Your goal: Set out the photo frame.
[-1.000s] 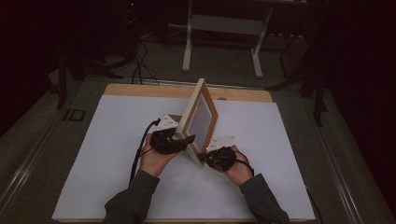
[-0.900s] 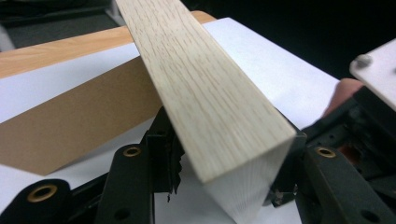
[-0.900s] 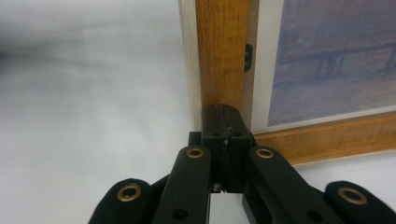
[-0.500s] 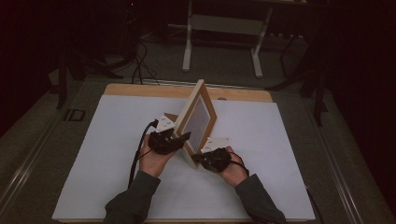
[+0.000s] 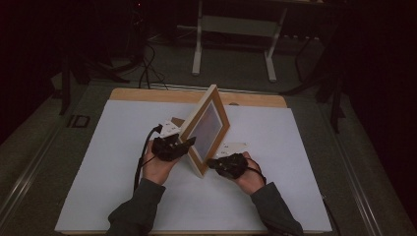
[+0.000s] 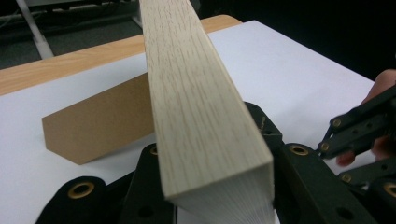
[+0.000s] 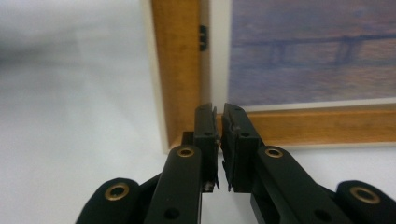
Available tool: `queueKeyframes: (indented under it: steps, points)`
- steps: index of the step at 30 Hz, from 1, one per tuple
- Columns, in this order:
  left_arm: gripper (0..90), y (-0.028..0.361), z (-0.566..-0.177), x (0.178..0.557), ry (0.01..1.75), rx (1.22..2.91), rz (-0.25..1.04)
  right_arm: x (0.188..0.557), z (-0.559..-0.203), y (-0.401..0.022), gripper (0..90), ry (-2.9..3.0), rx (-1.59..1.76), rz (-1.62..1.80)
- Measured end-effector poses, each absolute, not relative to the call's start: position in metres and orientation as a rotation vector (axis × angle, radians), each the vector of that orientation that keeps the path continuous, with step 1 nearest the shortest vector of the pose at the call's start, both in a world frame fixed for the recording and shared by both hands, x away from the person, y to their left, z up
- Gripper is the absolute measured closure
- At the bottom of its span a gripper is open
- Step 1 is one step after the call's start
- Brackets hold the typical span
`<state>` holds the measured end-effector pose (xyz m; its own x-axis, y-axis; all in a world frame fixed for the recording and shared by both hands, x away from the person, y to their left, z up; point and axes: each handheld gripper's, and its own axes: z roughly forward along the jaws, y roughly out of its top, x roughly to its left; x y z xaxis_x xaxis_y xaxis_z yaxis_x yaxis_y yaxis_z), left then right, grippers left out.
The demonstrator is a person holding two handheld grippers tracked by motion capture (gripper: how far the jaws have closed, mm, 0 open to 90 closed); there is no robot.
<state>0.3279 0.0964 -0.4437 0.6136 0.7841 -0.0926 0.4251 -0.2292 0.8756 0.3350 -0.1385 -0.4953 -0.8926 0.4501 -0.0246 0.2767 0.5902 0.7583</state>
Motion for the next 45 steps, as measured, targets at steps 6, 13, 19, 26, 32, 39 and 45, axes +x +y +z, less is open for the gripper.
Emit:
queueKeyframes:
  steps: [6, 13, 19, 26, 32, 39, 45]
  points:
    - [70.0, 0.099, -0.444, 0.330, 0.957, 1.864, 0.457, 0.338, -0.491, -0.144, 82.9, 2.578, 0.640, 1.196]
    - [71.2, 0.110, -0.445, 0.335, 0.954, 1.839, 0.391, 0.341, -0.488, -0.145, 81.9, 2.563, 0.649, 1.194]
    - [71.7, 0.116, -0.446, 0.339, 0.943, 1.825, 0.350, 0.344, -0.481, -0.147, 81.1, 2.547, 0.646, 1.186]
    - [72.5, 0.128, -0.449, 0.344, 0.919, 1.799, 0.280, 0.354, -0.474, -0.159, 79.3, 2.522, 0.675, 1.118]
    - [73.6, 0.132, -0.451, 0.346, 0.895, 1.768, 0.210, 0.366, -0.465, -0.171, 75.7, 2.482, 0.716, 1.094]
    - [74.2, 0.133, -0.452, 0.348, 0.872, 1.759, 0.171, 0.379, -0.455, -0.186, 72.8, 2.439, 0.781, 1.109]
    - [74.8, 0.137, -0.454, 0.351, 0.861, 1.733, 0.113, 0.389, -0.447, -0.199, 66.7, 2.381, 0.855, 1.151]
